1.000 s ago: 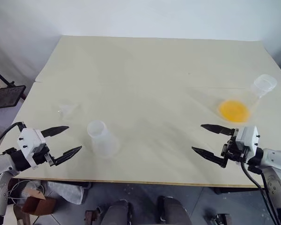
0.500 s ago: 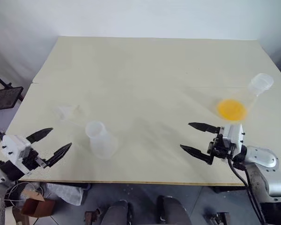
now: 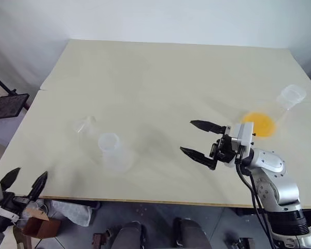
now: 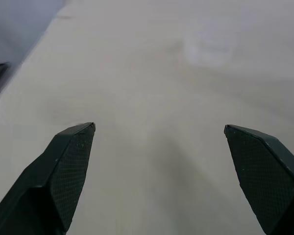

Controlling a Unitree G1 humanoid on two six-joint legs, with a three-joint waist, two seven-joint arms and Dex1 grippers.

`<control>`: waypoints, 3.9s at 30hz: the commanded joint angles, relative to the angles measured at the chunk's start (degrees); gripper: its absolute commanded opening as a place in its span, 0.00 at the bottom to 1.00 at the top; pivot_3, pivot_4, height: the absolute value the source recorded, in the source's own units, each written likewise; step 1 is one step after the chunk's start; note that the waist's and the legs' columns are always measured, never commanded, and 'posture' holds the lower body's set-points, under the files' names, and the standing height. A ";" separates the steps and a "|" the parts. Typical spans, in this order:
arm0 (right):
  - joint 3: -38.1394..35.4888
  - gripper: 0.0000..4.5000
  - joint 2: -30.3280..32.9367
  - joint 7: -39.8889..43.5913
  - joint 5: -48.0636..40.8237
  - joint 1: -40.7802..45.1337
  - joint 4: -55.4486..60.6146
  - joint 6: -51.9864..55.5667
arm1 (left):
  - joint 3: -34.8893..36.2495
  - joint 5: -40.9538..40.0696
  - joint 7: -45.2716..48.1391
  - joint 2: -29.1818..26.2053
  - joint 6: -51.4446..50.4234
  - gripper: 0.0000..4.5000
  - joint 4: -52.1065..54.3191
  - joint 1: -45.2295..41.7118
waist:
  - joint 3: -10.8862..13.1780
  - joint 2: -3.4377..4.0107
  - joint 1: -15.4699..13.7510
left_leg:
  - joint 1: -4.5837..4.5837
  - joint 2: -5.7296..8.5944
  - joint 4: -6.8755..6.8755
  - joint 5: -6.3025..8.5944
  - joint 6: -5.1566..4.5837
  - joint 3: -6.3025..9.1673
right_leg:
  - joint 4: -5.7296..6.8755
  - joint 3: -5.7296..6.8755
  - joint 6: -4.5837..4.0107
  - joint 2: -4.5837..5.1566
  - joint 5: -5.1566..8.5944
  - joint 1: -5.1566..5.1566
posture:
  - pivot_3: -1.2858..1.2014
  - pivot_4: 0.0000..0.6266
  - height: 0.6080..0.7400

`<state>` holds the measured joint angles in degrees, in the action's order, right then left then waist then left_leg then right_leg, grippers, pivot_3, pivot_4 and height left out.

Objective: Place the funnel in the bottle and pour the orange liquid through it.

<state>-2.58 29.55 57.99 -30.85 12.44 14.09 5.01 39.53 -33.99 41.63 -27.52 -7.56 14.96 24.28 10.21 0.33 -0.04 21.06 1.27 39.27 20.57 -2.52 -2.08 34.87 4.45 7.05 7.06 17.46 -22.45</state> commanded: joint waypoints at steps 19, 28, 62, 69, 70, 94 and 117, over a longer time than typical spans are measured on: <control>-12.18 1.00 9.68 2.11 -2.47 -17.78 7.64 -0.03 | -25.41 -4.31 13.08 -12.38 -14.95 1.00 0.55 -30.70 | 0.03 0.06 0.09 | -0.02 -0.06 0.06 -0.06 0.02 -0.12 | 0.13 0.00 0.00 -0.34 0.00 -0.01 | 0.52 0.24 1.00; -13.01 1.00 8.74 -0.45 -1.94 -21.16 10.31 -0.68 | -27.18 -3.17 15.95 -13.82 -15.36 0.58 -1.63 -32.82 | 0.01 0.03 -0.05 | 0.00 -0.05 0.14 -0.09 0.08 -0.08 | 0.16 -0.03 0.00 -0.34 0.00 0.00 | 0.52 0.24 1.00; -22.99 1.00 -6.09 -18.13 4.18 -52.10 31.64 -5.19 | -48.14 23.32 23.21 24.64 20.26 0.52 -70.55 -89.12 | 0.04 -0.07 -2.85 | 0.18 0.07 0.65 -0.05 -0.22 -0.66 | 0.19 0.15 0.20 -0.68 -0.10 -0.06 | 0.52 0.24 1.00; -20.87 1.00 -4.49 -18.67 4.49 -47.54 30.22 -4.12 | -45.74 21.88 25.82 24.35 17.08 0.94 -68.08 -87.79 | 0.04 -0.07 -2.69 | 0.18 0.06 0.66 -0.04 -0.24 -0.66 | 0.22 0.14 0.20 -0.68 -0.10 -0.08 | 0.52 0.24 1.00; -20.80 1.00 -4.01 -18.45 4.30 -46.70 29.75 -3.95 | -45.16 21.65 25.79 23.71 16.92 0.99 -67.41 -87.45 | 0.04 -0.07 -2.55 | 0.18 0.05 0.66 -0.04 -0.24 -0.65 | 0.24 0.14 0.20 -0.68 -0.10 -0.09 | 0.52 0.24 1.00; -6.80 1.00 5.18 -3.93 -2.73 -16.33 12.92 2.10 | -12.18 3.70 11.89 -5.74 -9.13 0.99 -5.42 -28.75 | 0.03 -0.05 -1.10 | 0.11 0.00 0.76 0.02 -0.11 0.06 | 0.53 -0.11 0.15 -0.18 -0.08 0.05 | 0.52 0.24 1.00; -1.88 1.00 4.72 0.02 -0.87 -8.46 7.93 1.58 | -9.33 5.31 -8.15 0.46 -10.37 0.99 1.36 -16.53 | -0.01 -0.13 -1.06 | 0.08 0.02 0.68 0.16 -0.11 0.01 | 0.22 -0.07 0.02 0.02 -0.02 0.04 | 0.52 0.24 1.00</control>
<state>-3.04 33.90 58.25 -31.60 4.53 20.82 7.57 32.21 -29.74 35.68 -26.21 -16.67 15.07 8.91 10.20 0.21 -1.09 21.14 1.30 39.94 20.74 -2.63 -2.07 35.18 4.38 7.08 7.07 17.44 -22.41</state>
